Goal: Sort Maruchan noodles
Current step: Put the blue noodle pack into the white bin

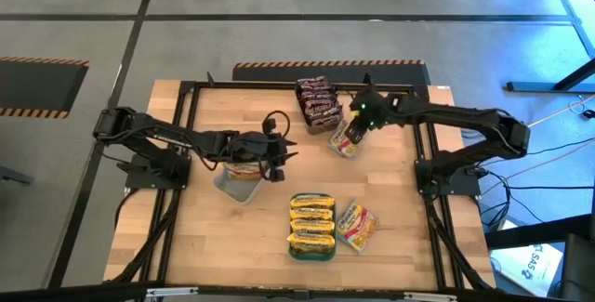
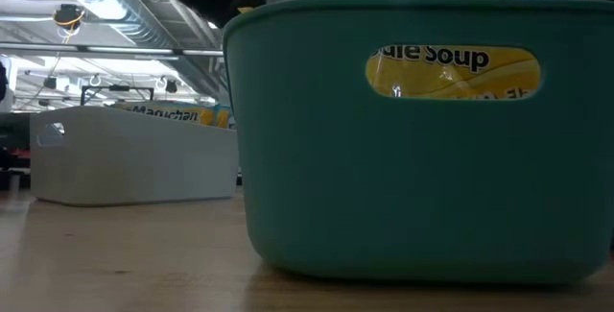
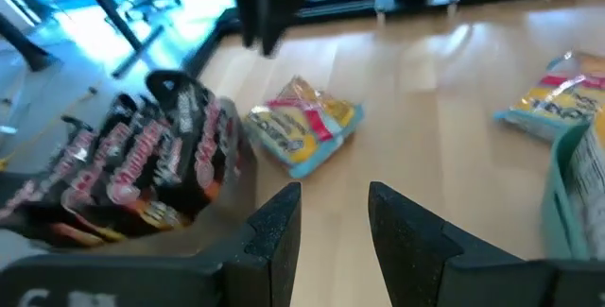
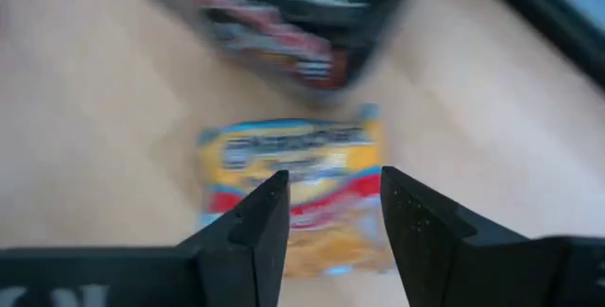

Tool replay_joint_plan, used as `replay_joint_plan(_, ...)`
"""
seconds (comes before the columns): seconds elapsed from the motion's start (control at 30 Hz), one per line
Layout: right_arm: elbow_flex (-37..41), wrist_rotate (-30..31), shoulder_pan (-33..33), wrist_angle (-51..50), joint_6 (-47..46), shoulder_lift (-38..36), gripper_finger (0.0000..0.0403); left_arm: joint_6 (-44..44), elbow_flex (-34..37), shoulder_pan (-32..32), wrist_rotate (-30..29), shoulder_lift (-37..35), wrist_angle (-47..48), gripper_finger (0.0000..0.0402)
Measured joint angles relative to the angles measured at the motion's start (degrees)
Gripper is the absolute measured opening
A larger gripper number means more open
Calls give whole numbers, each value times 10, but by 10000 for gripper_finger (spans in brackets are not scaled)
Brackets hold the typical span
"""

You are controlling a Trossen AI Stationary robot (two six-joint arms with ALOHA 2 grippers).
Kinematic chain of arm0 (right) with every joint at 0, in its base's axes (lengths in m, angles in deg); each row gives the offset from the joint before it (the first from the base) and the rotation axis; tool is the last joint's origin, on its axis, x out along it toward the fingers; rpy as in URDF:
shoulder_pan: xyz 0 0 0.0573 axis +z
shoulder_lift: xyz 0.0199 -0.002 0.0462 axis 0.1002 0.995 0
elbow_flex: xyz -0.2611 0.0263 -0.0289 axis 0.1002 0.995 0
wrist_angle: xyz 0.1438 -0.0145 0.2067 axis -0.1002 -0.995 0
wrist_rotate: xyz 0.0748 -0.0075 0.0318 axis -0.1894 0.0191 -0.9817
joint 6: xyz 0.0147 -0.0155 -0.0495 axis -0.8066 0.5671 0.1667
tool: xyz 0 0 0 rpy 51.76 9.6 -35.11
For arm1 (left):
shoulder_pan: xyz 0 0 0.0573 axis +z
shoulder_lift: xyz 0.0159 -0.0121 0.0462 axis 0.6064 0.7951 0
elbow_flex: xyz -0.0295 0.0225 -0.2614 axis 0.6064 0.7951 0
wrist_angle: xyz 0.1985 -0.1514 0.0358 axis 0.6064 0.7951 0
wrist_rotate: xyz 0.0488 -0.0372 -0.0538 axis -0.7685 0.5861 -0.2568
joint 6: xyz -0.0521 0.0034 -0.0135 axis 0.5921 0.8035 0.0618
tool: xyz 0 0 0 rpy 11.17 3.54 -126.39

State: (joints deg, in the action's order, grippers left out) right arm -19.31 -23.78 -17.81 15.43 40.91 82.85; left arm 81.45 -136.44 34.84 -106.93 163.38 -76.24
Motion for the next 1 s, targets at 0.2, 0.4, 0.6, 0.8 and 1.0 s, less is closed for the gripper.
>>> replay_joint_plan(0.2,55,5,-70,17,36,5,152,13,2,7,38,48,-42,120)
replay_joint_plan(0.4,159,61,-128,110,86,6,152,8,0,8,42,109,-91,120)
replay_joint_plan(0.6,212,-53,-127,193,88,6,152,-18,0,8,42,128,-104,120)
replay_joint_plan(0.8,214,-169,-75,152,39,6,152,-18,0,8,42,128,-106,120)
replay_joint_plan(1.0,214,-321,29,217,-14,6,152,-18,0,8,42,128,-106,120)
